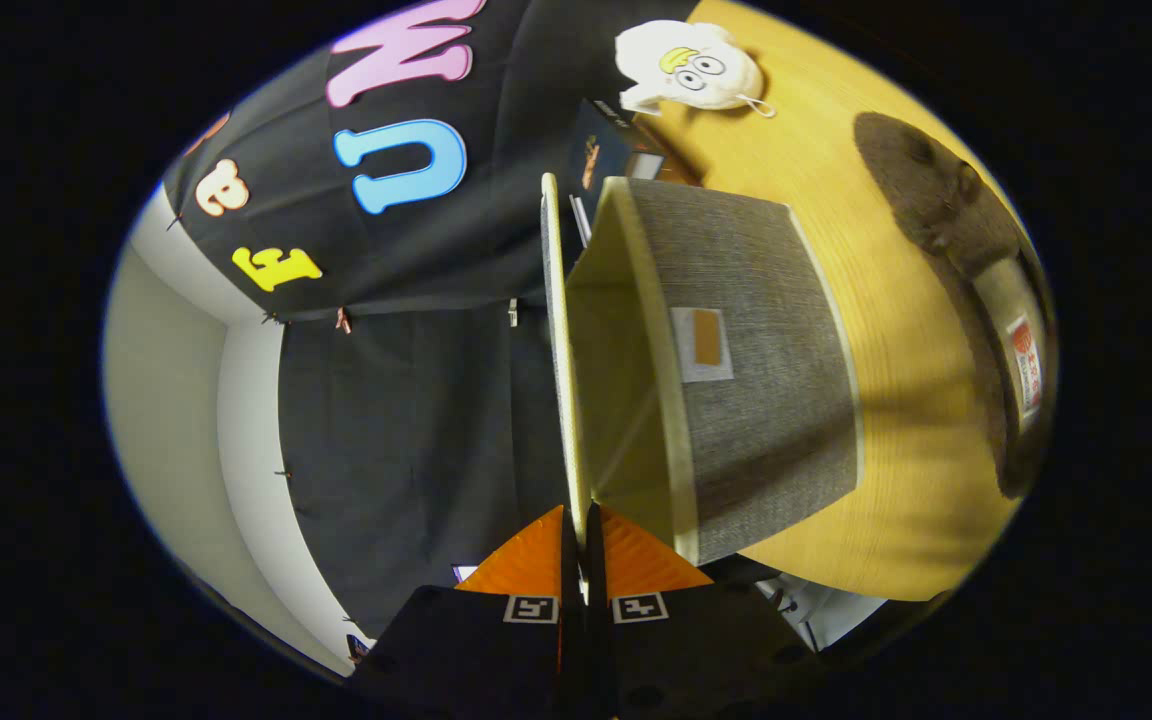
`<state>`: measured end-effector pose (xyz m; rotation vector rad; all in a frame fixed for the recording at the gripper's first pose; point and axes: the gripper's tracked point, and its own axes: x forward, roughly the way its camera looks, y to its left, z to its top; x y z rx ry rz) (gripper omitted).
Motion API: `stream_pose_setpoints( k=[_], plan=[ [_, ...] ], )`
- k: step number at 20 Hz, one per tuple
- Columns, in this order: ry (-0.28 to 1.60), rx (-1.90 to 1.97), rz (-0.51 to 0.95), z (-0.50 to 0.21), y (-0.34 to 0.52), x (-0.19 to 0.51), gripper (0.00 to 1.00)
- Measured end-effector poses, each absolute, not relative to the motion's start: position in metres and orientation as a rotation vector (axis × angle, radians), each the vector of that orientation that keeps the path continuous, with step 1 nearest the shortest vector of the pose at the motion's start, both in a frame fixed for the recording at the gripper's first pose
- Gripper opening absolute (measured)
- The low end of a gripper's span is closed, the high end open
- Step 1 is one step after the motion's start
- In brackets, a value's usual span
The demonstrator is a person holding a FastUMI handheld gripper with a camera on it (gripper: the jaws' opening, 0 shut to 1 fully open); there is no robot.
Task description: Open the storage box then place both shoes into the box .Put the left shoe in first, then the right shoe, with the right side of both shoes facing outward in a uniform manner.
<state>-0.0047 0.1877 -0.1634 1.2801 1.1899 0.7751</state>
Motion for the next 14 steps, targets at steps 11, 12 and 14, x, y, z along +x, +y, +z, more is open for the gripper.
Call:
stream_pose_setpoints(
  k=[11, 12, 14],
  plan=[
    [1.035, 1.056, 0.980, -0.076, 0.295, 0.006, 0.05],
    [1.037, 1.044, 0.990, -0.075, 0.310, 0.005, 0.05],
    [1.041, 1.043, 1.006, -0.071, 0.340, 0.003, 0.05]
  ],
)
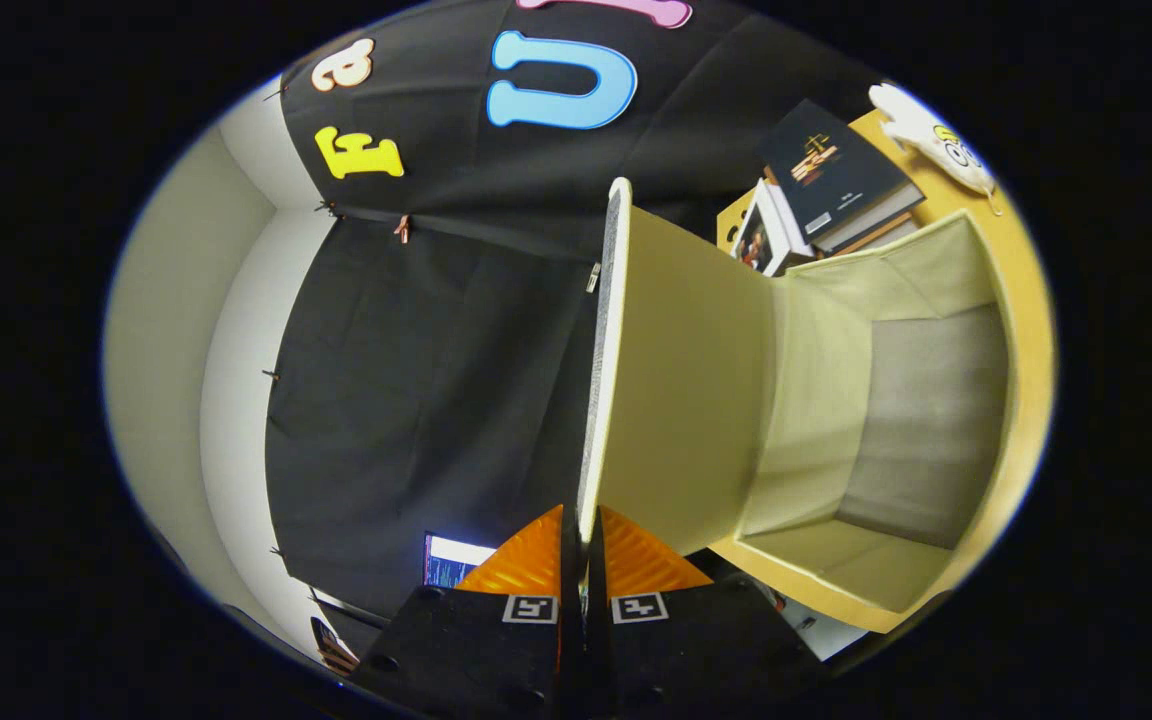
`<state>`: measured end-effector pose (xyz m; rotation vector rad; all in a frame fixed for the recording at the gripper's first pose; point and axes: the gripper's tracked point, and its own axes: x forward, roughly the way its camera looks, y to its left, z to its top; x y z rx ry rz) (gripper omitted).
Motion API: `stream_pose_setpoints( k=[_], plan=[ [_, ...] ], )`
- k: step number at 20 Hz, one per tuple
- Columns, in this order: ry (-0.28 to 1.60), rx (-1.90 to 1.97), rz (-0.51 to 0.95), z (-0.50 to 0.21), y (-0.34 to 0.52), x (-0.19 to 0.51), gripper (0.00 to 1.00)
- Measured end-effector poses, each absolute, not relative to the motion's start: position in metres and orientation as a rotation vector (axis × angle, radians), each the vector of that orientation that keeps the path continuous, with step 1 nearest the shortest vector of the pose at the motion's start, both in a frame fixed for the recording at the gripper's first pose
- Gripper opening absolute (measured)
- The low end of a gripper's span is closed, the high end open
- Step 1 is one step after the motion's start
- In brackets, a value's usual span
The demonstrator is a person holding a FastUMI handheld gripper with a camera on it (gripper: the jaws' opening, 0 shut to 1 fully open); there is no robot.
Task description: Open the storage box then place both shoes into the box .Put the left shoe in first, then the right shoe, with the right side of both shoes facing outward in a uniform manner.
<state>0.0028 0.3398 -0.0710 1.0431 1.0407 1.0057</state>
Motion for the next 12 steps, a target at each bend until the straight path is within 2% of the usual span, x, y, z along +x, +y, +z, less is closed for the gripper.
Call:
stream_pose_setpoints(
  k=[12],
  plan=[
    [1.023, 0.831, 1.000, -0.101, 0.470, 0.001, 0.05]
  ],
)
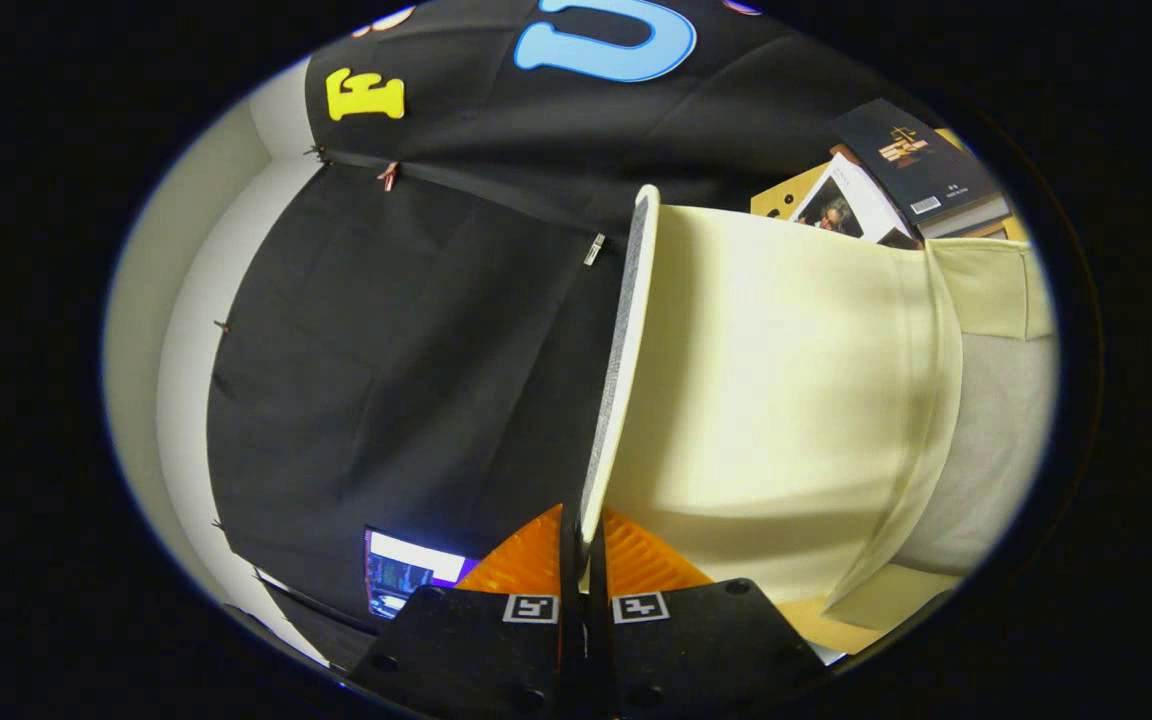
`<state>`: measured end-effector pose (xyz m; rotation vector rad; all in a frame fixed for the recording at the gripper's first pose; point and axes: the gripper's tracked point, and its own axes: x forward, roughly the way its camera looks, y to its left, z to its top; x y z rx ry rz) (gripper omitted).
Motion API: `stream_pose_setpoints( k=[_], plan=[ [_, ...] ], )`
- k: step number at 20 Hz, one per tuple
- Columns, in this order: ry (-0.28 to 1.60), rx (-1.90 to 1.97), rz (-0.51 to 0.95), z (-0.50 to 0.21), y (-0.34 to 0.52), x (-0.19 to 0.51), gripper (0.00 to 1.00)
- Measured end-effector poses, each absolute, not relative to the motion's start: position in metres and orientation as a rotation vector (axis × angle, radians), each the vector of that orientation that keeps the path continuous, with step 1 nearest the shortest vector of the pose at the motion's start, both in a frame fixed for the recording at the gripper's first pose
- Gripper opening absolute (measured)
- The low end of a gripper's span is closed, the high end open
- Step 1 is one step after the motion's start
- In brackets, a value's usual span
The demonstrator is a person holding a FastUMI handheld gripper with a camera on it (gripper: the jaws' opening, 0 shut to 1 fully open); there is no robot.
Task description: Open the storage box then place both shoes into the box .Put the left shoe in first, then the right shoe, with the right side of both shoes facing outward in a uniform manner.
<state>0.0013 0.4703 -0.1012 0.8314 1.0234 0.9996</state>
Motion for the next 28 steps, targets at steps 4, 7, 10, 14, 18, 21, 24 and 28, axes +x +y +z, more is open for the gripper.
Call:
stream_pose_setpoints(
  k=[4, 7, 10, 14, 18, 21, 24, 28],
  plan=[
    [1.024, 0.801, 0.989, -0.110, 0.482, -0.001, 0.05],
    [0.996, 0.738, 0.940, -0.118, 0.473, 0.012, 0.10],
    [0.875, 0.542, 0.901, -0.127, 0.451, 0.029, 0.99],
    [0.723, 0.396, 0.862, -0.103, 0.412, 0.037, 0.97],
    [0.589, 0.291, 0.776, -0.080, 0.352, 0.044, 0.97],
    [0.527, 0.182, 0.704, -0.074, 0.298, 0.044, 0.97],
    [0.458, 0.061, 0.579, -0.074, 0.239, 0.047, 0.97],
    [0.460, 0.013, 0.387, -0.097, 0.171, 0.035, 0.98]
  ],
)
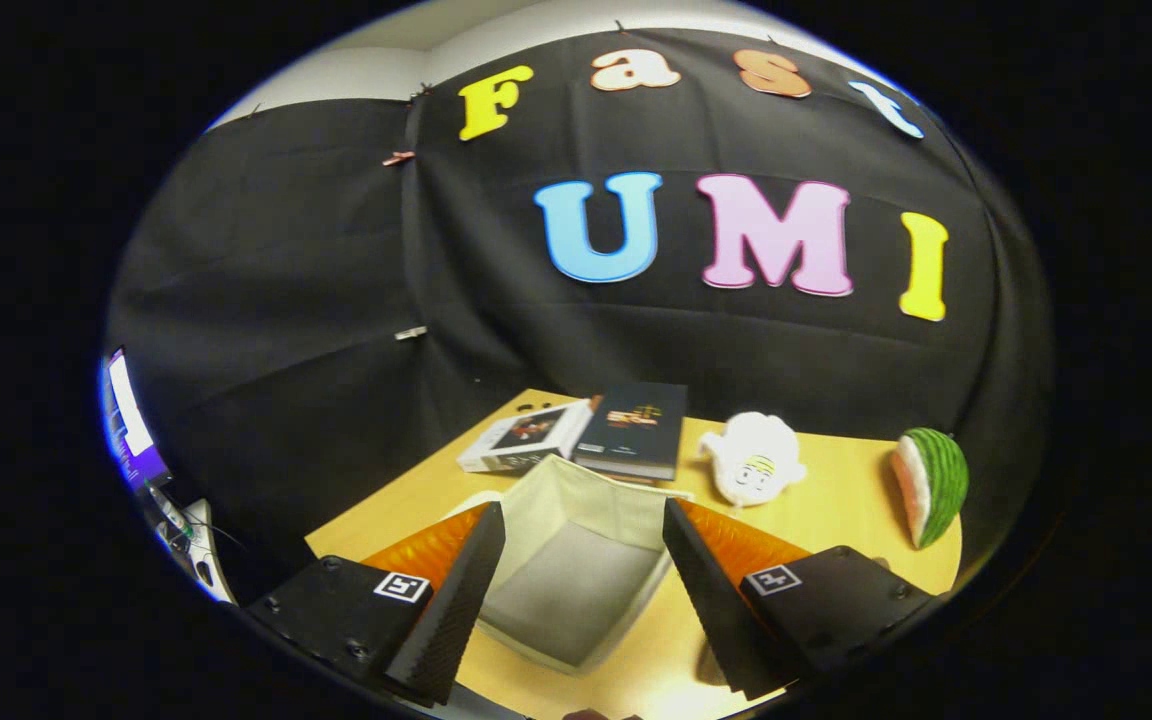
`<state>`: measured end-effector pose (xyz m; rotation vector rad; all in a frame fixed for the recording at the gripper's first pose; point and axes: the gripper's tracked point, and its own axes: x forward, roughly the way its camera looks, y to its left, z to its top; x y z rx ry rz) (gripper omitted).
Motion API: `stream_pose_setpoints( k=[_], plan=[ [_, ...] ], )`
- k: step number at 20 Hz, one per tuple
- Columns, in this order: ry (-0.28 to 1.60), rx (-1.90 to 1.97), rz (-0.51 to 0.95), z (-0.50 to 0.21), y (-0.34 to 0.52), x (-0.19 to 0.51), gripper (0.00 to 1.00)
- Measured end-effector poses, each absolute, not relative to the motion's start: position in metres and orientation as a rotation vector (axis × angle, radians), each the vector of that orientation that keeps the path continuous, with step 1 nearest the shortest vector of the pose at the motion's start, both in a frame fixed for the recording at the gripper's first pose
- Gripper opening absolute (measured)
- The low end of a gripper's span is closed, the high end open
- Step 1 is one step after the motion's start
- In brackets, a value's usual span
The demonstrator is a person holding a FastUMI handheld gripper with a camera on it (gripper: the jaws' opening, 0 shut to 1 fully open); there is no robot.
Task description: Open the storage box then place both shoes into the box .Put the left shoe in first, then the right shoe, with the right side of both shoes facing outward in a uniform manner.
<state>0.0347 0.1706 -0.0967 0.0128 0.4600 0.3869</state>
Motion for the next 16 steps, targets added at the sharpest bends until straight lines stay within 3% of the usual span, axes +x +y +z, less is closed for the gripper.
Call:
stream_pose_setpoints(
  k=[6, 16],
  plan=[
    [0.559, -0.063, 0.216, -0.145, 0.067, 0.013, 0.98],
    [0.847, -0.029, 0.128, -0.259, -0.014, 0.001, 0.99]
  ],
)
